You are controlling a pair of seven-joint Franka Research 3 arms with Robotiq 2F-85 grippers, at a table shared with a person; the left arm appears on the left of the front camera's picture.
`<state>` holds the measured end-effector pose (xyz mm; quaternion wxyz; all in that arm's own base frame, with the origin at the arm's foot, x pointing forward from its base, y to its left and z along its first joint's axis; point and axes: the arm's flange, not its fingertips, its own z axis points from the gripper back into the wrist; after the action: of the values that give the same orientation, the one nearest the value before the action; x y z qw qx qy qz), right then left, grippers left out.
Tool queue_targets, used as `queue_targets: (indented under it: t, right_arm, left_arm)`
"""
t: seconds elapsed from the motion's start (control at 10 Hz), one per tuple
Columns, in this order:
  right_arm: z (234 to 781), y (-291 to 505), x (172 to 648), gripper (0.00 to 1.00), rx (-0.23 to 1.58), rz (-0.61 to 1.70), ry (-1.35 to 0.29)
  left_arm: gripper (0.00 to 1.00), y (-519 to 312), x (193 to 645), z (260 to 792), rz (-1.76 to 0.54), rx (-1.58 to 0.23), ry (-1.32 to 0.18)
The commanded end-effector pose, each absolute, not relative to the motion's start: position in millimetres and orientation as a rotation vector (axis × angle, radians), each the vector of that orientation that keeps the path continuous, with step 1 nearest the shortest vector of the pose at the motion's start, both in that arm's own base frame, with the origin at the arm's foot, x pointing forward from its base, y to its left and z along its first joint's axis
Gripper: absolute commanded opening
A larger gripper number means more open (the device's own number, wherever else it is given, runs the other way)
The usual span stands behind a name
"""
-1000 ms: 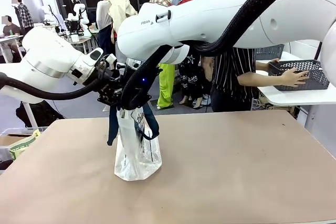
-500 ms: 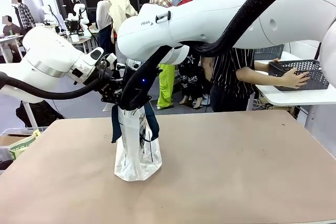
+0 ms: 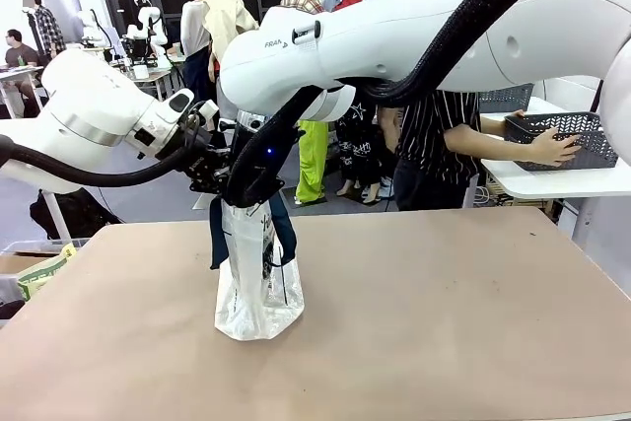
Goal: Transfer purchased items from the store into the shopping bag.
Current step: Move the Reusable shopping bag to the right side of the table.
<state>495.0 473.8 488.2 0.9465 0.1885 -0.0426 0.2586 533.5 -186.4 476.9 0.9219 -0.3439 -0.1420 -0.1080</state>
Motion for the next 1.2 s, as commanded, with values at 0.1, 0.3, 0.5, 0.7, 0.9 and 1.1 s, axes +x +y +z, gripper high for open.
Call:
queue_targets:
  t: [0.1, 0.3, 0.5, 0.7, 0.9, 1.1]
  right_arm:
    - [490.8, 468.8, 493.7, 0.00, 0.405, 0.495, -0.129]
    - [490.7, 467.9, 493.1, 0.15, 0.402, 0.496, -0.122]
    - [492.0, 465.3, 492.0, 0.54, 0.394, 0.488, -0.121]
    - [492.4, 460.9, 491.4, 0.94, 0.389, 0.474, -0.115]
    - [495.2, 452.1, 487.8, 1.00, 0.398, 0.459, -0.116]
    - [502.8, 440.7, 482.5, 1.00, 0.422, 0.448, -0.146]
  left_arm:
    - [0.00, -190.8, 534.2, 475.3, -0.223, -0.678, -0.266]
    - [0.00, -190.2, 533.5, 475.1, -0.225, -0.670, -0.266]
    - [0.00, -189.1, 533.4, 475.2, -0.222, -0.672, -0.268]
    - [0.00, -188.2, 533.8, 475.1, -0.218, -0.679, -0.267]
    - [0.00, -186.1, 534.5, 475.3, -0.206, -0.690, -0.271]
    - [0.00, -184.7, 534.3, 475.6, -0.211, -0.694, -0.268]
